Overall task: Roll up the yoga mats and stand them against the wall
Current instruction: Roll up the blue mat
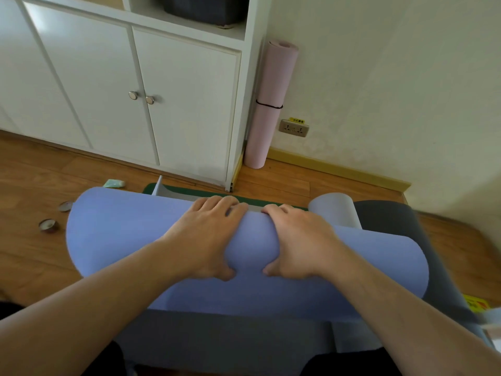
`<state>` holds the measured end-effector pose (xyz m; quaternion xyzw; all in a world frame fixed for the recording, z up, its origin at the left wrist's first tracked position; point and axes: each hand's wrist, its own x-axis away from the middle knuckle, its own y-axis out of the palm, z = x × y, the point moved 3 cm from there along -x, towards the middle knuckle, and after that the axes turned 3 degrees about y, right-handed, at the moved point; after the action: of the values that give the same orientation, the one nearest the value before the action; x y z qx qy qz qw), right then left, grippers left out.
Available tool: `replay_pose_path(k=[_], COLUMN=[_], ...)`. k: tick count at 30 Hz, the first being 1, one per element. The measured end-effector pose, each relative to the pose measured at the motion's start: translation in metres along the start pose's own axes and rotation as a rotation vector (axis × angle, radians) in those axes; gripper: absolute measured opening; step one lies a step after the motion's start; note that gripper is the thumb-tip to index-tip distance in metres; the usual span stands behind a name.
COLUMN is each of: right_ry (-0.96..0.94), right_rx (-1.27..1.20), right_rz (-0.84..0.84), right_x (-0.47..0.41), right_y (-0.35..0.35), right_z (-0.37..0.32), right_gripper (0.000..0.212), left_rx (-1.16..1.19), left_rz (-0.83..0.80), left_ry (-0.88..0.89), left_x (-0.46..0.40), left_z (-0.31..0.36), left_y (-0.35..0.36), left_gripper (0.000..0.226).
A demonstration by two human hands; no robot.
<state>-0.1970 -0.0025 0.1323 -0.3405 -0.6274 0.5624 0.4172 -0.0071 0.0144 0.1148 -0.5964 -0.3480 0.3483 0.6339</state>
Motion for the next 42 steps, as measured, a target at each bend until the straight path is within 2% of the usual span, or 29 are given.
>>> replay_pose_path(k=[2, 4, 7, 10, 15, 20, 23, 27, 29, 33, 38, 42], right_ry=[0.033, 0.037, 0.015, -0.019, -0.036, 0.061, 0.054, -0.029, -0.057, -0.074, -0.013, 0.003], right_rx=[-0.040, -0.076, -0.072, 0.085, 0.090, -0.059, -0.119, 0.034, 0.106, 0.095, 0.003, -0.039], right_rz=[-0.027, -0.067, -0.084, 0.004, 0.063, -0.023, -0.066, 0.013, 0.052, 0.091, 0.036, -0.037], right_x=[0.001, 0.002, 0.006, 0.009, 0.004, 0.001, 0.002, 0.007, 0.008, 0.002, 0.000, 0.000], right_y=[-0.003, -0.002, 0.001, 0.003, 0.002, -0.005, -0.002, 0.004, 0.007, 0.005, -0.007, -0.002], right_z=[0.003, 0.002, 0.000, -0.003, -0.008, 0.004, 0.003, -0.003, -0.007, -0.009, -0.002, -0.002], right_gripper=[0.102, 0.099, 0.106, 0.122, 0.099, 0.100, 0.101, 0.124, 0.120, 0.100, 0.099, 0.102], left_rx=[-0.103, -0.140, -0.064, 0.047, 0.112, -0.099, -0.122, -0.024, 0.044, 0.084, -0.111, -0.113], left_rz=[0.003, 0.049, 0.081, 0.079, 0.036, 0.056, 0.100, 0.108, 0.074, 0.050, 0.047, 0.106], left_ry=[-0.006, 0.003, 0.010, -0.016, -0.029, 0.005, 0.014, -0.004, -0.019, -0.016, 0.001, 0.016], left_x=[-0.001, -0.005, -0.009, -0.010, -0.006, -0.004, -0.009, -0.012, -0.011, -0.008, -0.004, -0.010], left_z=[0.006, 0.009, 0.006, -0.002, -0.007, 0.009, 0.010, -0.001, -0.004, -0.006, 0.005, 0.009], left_y=[0.005, 0.009, 0.009, 0.001, -0.002, 0.007, 0.008, 0.000, -0.003, -0.004, 0.005, 0.008], left_gripper=[0.126, 0.116, 0.098, 0.092, 0.099, 0.123, 0.108, 0.096, 0.095, 0.096, 0.126, 0.105])
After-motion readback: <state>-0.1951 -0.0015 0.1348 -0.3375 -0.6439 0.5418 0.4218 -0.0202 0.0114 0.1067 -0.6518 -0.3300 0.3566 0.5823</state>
